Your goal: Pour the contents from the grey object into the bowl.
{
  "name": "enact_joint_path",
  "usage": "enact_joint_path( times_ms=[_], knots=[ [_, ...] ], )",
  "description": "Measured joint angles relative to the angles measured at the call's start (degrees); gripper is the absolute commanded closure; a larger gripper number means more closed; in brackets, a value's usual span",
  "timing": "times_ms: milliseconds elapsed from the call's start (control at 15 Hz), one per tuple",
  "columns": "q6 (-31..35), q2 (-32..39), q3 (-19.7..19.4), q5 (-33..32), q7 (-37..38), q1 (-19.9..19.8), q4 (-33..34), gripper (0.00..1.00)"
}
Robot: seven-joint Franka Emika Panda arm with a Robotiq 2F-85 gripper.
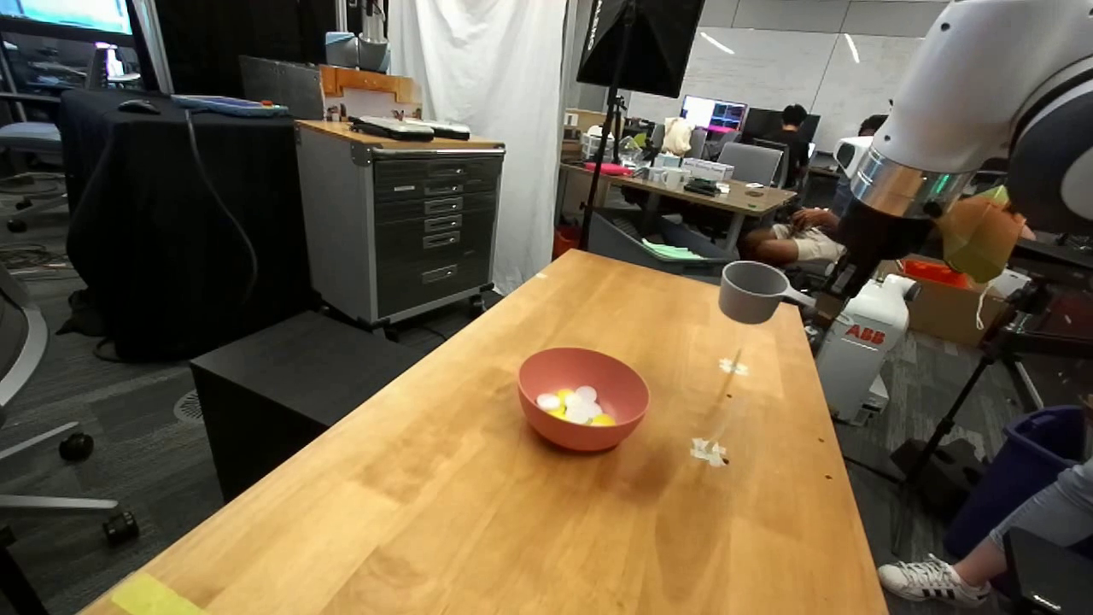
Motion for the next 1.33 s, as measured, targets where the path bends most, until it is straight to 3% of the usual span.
enact_joint_path(
  times_ms=[133, 333, 467, 600, 933, 1333],
  knots=[
    [0.5, 1.0, 0.6, 9.6, -8.3, -0.4, -0.6, 0.94],
    [-0.8, 2.5, 6.4, 23.8, -20.3, -4.2, -0.3, 0.94],
    [-5.3, 3.2, 10.8, 33.4, -28.3, -6.8, 1.9, 0.94],
    [-12.2, 3.7, 9.8, 40.3, -35.0, -5.5, 6.0, 0.94],
    [-24.8, 4.2, 4.9, 42.7, -40.1, -4.5, 14.9, 0.94],
    [-25.1, 5.9, 1.7, 43.6, -38.2, -4.4, 20.2, 0.94]
  ],
)
